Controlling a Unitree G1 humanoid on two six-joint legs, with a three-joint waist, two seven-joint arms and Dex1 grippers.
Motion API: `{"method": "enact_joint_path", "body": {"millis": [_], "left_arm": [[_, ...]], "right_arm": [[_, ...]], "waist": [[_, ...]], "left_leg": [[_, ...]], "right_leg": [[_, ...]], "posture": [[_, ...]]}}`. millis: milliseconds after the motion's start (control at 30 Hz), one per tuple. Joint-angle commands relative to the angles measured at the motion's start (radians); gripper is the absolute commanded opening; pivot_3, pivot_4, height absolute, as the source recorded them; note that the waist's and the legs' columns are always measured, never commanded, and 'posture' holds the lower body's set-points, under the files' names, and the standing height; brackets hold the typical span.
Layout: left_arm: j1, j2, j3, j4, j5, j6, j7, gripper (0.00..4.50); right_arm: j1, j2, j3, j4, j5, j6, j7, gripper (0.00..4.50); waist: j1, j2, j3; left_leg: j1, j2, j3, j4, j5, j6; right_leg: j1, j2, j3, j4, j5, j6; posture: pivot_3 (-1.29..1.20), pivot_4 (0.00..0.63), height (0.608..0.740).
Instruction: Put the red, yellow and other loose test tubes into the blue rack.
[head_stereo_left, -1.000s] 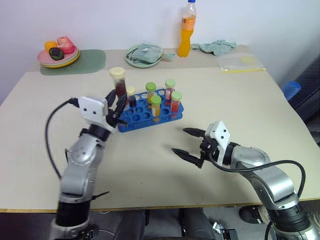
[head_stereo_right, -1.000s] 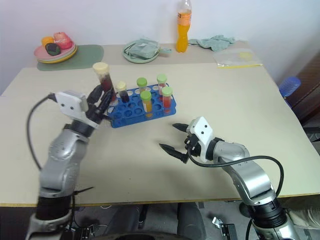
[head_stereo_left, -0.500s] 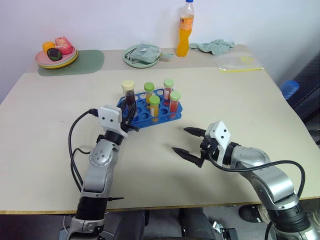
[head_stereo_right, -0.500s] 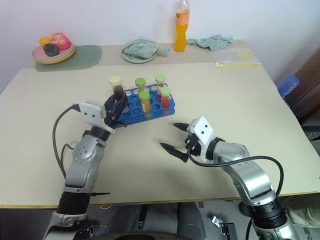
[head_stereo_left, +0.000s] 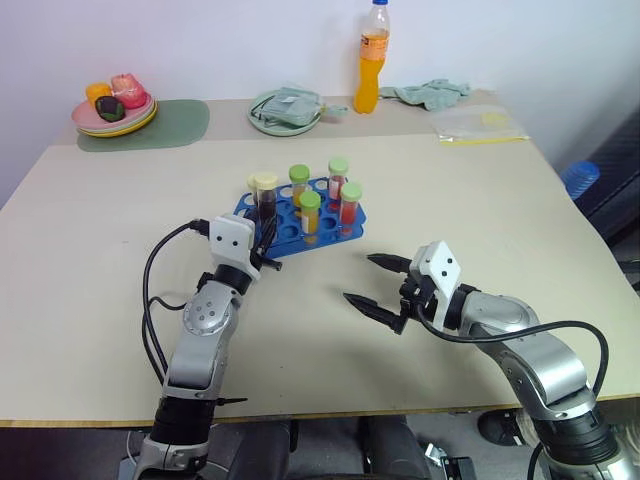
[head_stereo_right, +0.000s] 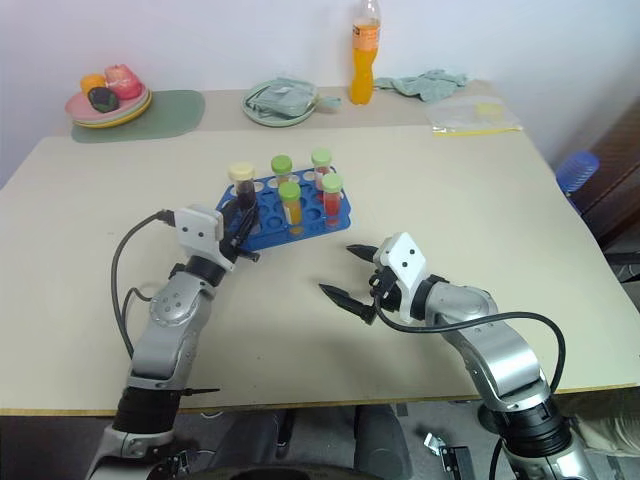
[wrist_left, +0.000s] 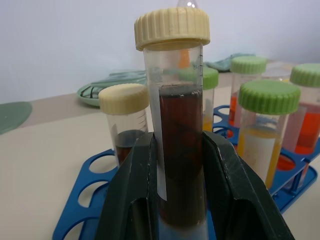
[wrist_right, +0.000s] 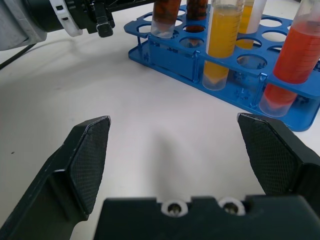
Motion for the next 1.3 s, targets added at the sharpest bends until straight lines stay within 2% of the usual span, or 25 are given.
{"method": "enact_joint_path", "body": {"millis": [33, 400, 567, 600, 767, 900, 1033, 1200, 1300], "left_arm": [[-0.013, -0.002, 0.004, -0.023, 0.002, -0.005, 0.003, 0.72], [-0.054, -0.021, 0.019, 0.143, -0.01, -0.133, -0.03, 0.72], [-0.021, -0.019, 0.026, 0.163, -0.049, -0.179, -0.07, 0.72], [-0.013, -0.021, 0.029, 0.158, -0.06, -0.18, -0.076, 1.76], [0.046, -0.012, 0.07, 0.063, -0.113, -0.168, -0.082, 4.25], [0.128, 0.055, 0.147, -0.095, -0.214, -0.086, -0.115, 4.25], [0.23, 0.23, 0.277, -0.205, -0.311, 0.051, -0.2, 4.25], [0.327, 0.44, 0.46, -0.197, -0.389, 0.191, -0.294, 4.25], [0.36, 0.507, 0.524, -0.166, -0.42, 0.222, -0.357, 4.25]], "right_arm": [[-0.008, 0.011, -0.004, -0.03, 0.007, -0.015, 0.0, 4.5], [-0.009, 0.012, -0.003, -0.036, 0.005, -0.01, -0.001, 4.5], [0.0, 0.006, -0.012, -0.048, 0.011, -0.002, -0.002, 4.5], [0.002, 0.004, -0.015, -0.05, 0.013, -0.001, 0.0, 4.5], [-0.006, -0.007, -0.053, -0.057, 0.034, 0.01, 0.003, 4.5], [-0.023, -0.058, -0.152, -0.054, 0.086, 0.033, 0.028, 4.5], [0.0, -0.16, -0.302, 0.003, 0.122, 0.031, 0.085, 4.5], [0.055, -0.273, -0.466, 0.134, 0.135, 0.003, 0.169, 4.5], [0.081, -0.302, -0.495, 0.167, 0.137, -0.008, 0.21, 4.5]], "waist": [[0.0, 0.0, 0.0], [0.001, 0.0, 0.0], [0.001, 0.0, 0.0], [0.0, 0.0, 0.0], [-0.002, 0.0, 0.0], [-0.002, 0.0, 0.0], [-0.001, 0.001, 0.0], [0.0, 0.001, 0.0], [-0.001, 0.001, 0.0]], "left_leg": [[0.0, 0.0, 0.0, 0.0, 0.0, 0.0], [0.0, 0.0, 0.0, 0.0, 0.0, 0.0], [0.0, 0.0, 0.0, 0.0, 0.0, 0.0], [0.0, 0.0, 0.0, 0.0, 0.0, 0.0], [0.0, 0.0, -0.001, 0.0, 0.0, 0.0], [0.0, 0.001, -0.002, 0.0, 0.0, 0.0], [0.0, 0.001, -0.002, 0.0, 0.0, 0.0], [0.001, 0.001, 0.0, 0.0, 0.0, 0.001], [0.001, 0.002, 0.001, -0.001, -0.001, 0.001]], "right_leg": [[0.0, 0.0, 0.0, 0.0, 0.0, 0.0], [0.0, 0.0, 0.0, 0.0, 0.0, 0.0], [0.0, 0.0, 0.0, 0.0, 0.0, 0.0], [0.0, 0.0, 0.0, 0.0, 0.0, 0.0], [0.0, 0.0, 0.0, 0.0, 0.0, 0.0], [-0.001, 0.0, 0.0, 0.0, 0.0, 0.0], [0.0, 0.0, 0.0, 0.0, 0.0, 0.0], [0.001, 0.0, 0.0, 0.0, 0.0, 0.0], [0.001, 0.0, 0.0, -0.001, 0.0, 0.0]], "posture": [[0.0, 0.15, 0.74], [0.0, 0.15, 0.74], [0.0, 0.15, 0.74], [0.0, 0.15, 0.74], [0.0, 0.15, 0.74], [0.0, 0.15, 0.74], [0.0, 0.15, 0.74], [0.0, 0.15, 0.74], [0.0, 0.15, 0.74]]}}
